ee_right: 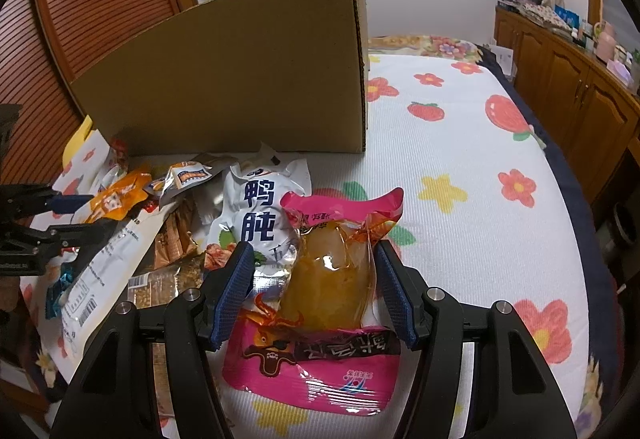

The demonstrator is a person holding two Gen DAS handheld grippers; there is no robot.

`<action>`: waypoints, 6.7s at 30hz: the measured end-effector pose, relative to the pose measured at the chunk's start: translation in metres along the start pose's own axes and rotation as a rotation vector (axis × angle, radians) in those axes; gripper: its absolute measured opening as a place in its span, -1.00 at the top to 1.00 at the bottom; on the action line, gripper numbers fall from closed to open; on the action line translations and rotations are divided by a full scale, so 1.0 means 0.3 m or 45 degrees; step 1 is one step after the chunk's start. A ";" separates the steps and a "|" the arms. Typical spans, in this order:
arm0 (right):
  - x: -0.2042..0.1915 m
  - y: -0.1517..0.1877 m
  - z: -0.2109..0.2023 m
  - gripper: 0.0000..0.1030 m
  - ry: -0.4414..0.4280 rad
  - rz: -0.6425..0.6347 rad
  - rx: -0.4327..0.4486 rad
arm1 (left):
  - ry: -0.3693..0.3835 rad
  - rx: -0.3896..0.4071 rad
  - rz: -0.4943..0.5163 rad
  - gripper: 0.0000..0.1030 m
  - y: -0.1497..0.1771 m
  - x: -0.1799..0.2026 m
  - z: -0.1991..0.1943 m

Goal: Organize snacks
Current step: 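Grasp the orange chicken-feet bag with the left gripper while the right gripper lifts the pink bag, then drop both bags into the cardboard box, opening both grippers, then move both grippers back to the pile toward the blue candy and biscuit bar, then grasp the blue wrapped candy with the left gripper while the right grasps the clear biscuit bar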

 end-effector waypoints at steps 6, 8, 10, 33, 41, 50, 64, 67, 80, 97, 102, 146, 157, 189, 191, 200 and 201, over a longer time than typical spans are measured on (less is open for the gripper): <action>0.002 0.000 -0.007 -0.19 -0.015 0.011 0.005 | 0.014 0.043 -0.040 0.12 -0.006 -0.025 -0.030; 0.009 -0.006 -0.014 -0.09 -0.032 0.031 0.009 | 0.027 0.067 -0.056 0.12 -0.018 -0.016 -0.026; 0.026 -0.011 -0.028 0.09 -0.055 0.062 0.017 | 0.034 0.093 -0.065 0.12 -0.018 -0.019 -0.044; -0.027 -0.142 -0.263 0.34 -0.069 -0.033 0.201 | 0.103 0.431 -0.093 0.12 -0.184 0.014 -0.317; -0.095 -0.352 -0.353 0.34 -0.074 -0.154 0.322 | 0.077 0.569 -0.082 0.11 -0.355 -0.049 -0.414; -0.152 -0.562 -0.311 0.33 -0.101 -0.218 0.400 | 0.006 0.610 -0.109 0.11 -0.514 -0.183 -0.379; -0.144 -0.768 -0.092 0.32 -0.038 -0.165 0.375 | -0.042 0.565 -0.142 0.08 -0.675 -0.269 -0.243; -0.129 -0.759 -0.044 0.32 -0.022 -0.144 0.364 | -0.048 0.560 -0.119 0.08 -0.680 -0.260 -0.223; -0.182 -0.709 0.076 0.27 0.005 -0.230 0.269 | -0.025 0.470 -0.065 -0.07 -0.704 -0.230 -0.096; -0.219 -0.620 -0.043 -0.23 -0.039 -0.192 0.303 | 0.005 0.618 -0.070 -0.79 -0.591 -0.203 -0.249; -0.245 -0.500 -0.161 -0.23 -0.048 -0.170 0.325 | 0.021 0.629 -0.055 -0.82 -0.481 -0.181 -0.278; -0.317 0.097 -0.064 -0.04 -0.053 -0.176 0.005 | 0.109 0.214 -0.024 -0.65 0.211 -0.075 -0.109; -0.324 0.108 -0.062 -0.01 -0.033 -0.202 0.008 | 0.128 0.193 0.013 -0.13 0.221 -0.042 -0.118; -0.318 0.150 -0.107 0.17 -0.060 -0.245 -0.019 | 0.156 0.144 -0.019 0.61 0.212 -0.033 -0.095; -0.320 0.153 -0.113 0.17 -0.078 -0.237 -0.015 | 0.156 0.160 -0.042 0.61 0.205 -0.042 -0.103; -0.332 0.137 -0.164 0.18 -0.098 -0.229 0.029 | 0.146 0.249 -0.112 0.61 0.165 -0.092 -0.155; -0.333 0.130 -0.175 0.18 -0.098 -0.228 0.041 | 0.142 0.261 -0.121 0.61 0.160 -0.099 -0.161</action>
Point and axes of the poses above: each gripper's, at about its wrist camera, not at the fingertips, and z roughly the way its jaws point, x to its right, y to its underside, the point moved 9 cm from there along z, roughly the way its jaws point, and after that the axes turned 6 degrees about -z, right-handed, at the moved point
